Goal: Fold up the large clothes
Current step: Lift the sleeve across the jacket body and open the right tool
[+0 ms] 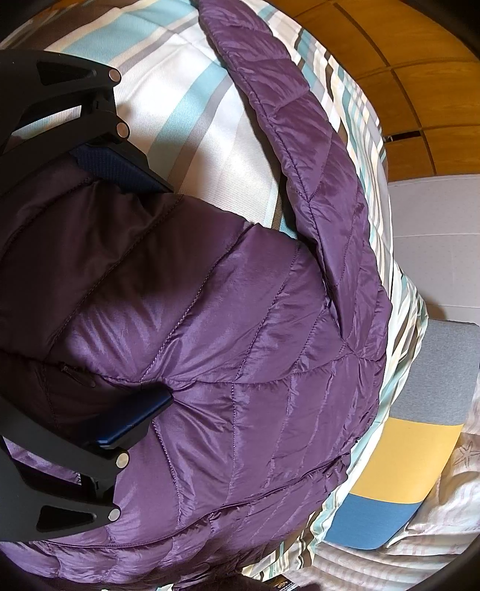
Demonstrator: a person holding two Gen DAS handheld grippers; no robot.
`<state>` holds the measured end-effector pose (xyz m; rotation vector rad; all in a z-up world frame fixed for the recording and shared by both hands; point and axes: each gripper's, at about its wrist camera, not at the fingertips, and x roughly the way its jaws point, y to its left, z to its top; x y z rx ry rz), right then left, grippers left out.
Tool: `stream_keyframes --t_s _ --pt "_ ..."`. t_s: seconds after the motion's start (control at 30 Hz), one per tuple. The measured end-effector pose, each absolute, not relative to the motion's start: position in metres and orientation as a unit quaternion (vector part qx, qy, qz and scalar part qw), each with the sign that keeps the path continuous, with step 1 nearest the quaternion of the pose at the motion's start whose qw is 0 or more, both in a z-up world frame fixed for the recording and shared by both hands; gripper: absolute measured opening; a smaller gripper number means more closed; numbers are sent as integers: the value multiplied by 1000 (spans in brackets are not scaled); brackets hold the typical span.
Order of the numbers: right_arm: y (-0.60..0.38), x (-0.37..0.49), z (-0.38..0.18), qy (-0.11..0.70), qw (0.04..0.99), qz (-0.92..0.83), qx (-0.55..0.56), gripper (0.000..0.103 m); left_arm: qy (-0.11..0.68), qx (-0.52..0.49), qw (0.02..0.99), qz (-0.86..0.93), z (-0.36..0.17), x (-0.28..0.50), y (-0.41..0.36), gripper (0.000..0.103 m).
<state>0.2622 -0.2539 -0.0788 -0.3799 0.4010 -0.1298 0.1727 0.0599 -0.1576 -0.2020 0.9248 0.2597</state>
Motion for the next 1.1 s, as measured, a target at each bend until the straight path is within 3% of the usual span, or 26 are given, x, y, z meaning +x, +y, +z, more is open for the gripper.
stream_keyframes --t_s 0.3,0.33,0.43,0.53,0.6,0.77,1.1 --pt "-142 269 -133 202 929 32 -309 10 443 -99 882 123 -158 173 60 100" --pt "-131 269 -143 166 922 13 -348 10 443 -99 882 123 -158 174 61 100" --pt "-109 267 -171 159 896 24 -414 10 443 -100 882 123 -158 174 61 100" --pt "-94 261 -199 158 864 48 -475 19 443 -103 882 121 -157 173 61 100" --pt "-90 262 -211 161 844 50 -509 19 443 -110 882 116 -156 173 63 100" --pt "-109 265 -200 161 857 51 -486 51 447 -127 880 98 -149 170 66 100" --pt "-210 275 -151 239 944 74 -215 60 432 -166 883 78 -111 198 56 100"
